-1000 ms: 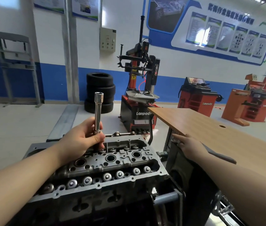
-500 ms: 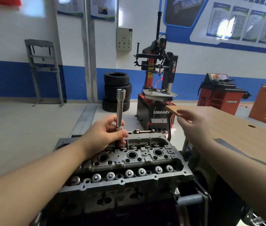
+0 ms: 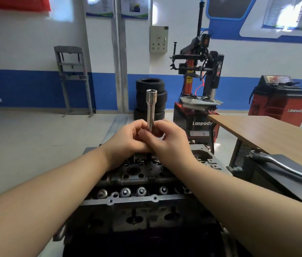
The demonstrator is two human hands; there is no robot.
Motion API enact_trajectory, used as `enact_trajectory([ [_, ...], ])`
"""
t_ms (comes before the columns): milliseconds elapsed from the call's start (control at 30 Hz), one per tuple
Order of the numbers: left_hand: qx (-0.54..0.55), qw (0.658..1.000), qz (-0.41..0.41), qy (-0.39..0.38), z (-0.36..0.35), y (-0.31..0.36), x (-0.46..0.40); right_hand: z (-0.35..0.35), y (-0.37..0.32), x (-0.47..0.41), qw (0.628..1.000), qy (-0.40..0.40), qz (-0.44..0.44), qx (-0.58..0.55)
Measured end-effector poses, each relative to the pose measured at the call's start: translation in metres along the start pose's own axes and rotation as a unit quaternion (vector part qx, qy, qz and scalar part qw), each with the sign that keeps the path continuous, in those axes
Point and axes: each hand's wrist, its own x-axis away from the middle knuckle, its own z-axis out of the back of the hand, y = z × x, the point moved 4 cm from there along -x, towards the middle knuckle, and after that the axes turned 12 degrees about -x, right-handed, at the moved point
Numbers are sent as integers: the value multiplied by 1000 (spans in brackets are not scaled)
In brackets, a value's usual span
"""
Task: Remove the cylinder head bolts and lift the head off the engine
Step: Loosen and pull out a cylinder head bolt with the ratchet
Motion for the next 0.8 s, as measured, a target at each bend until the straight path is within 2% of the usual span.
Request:
enact_trajectory([
  [67, -5, 1000, -6, 10, 6, 6, 7, 0, 2, 0, 1000, -20, -8, -21],
  [167, 45, 995, -36, 83, 27, 32, 14, -1, 4, 4, 996, -45, -27, -71],
  [200, 68, 993, -53, 87, 35, 45, 11, -1, 5, 4, 995, -48, -32, -78],
  [267, 74, 994, -72, 35, 46, 78, -4, -1, 5, 2, 995, -45, -41, -84],
  [333, -26, 998, -47, -42, 52, 108, -23, 0, 6, 2, 993, -44, -57, -91],
  [400, -165, 981, -14, -105, 59, 132, -41, -1, 6, 3, 990, -42, -81, -110],
  [467, -252, 958, 9, -137, 61, 147, -53, -3, 4, 3, 988, -45, -94, -117],
  [533, -291, 946, 16, -145, 57, 155, -60, -4, 3, 5, 991, -41, -94, -89],
  [633, -283, 952, -11, -117, 58, 145, -60, -4, 5, 7, 995, -21, -92, -40],
  [800, -245, 966, -77, 13, 61, 121, -46, -3, 14, 4, 994, -5, -113, -14],
])
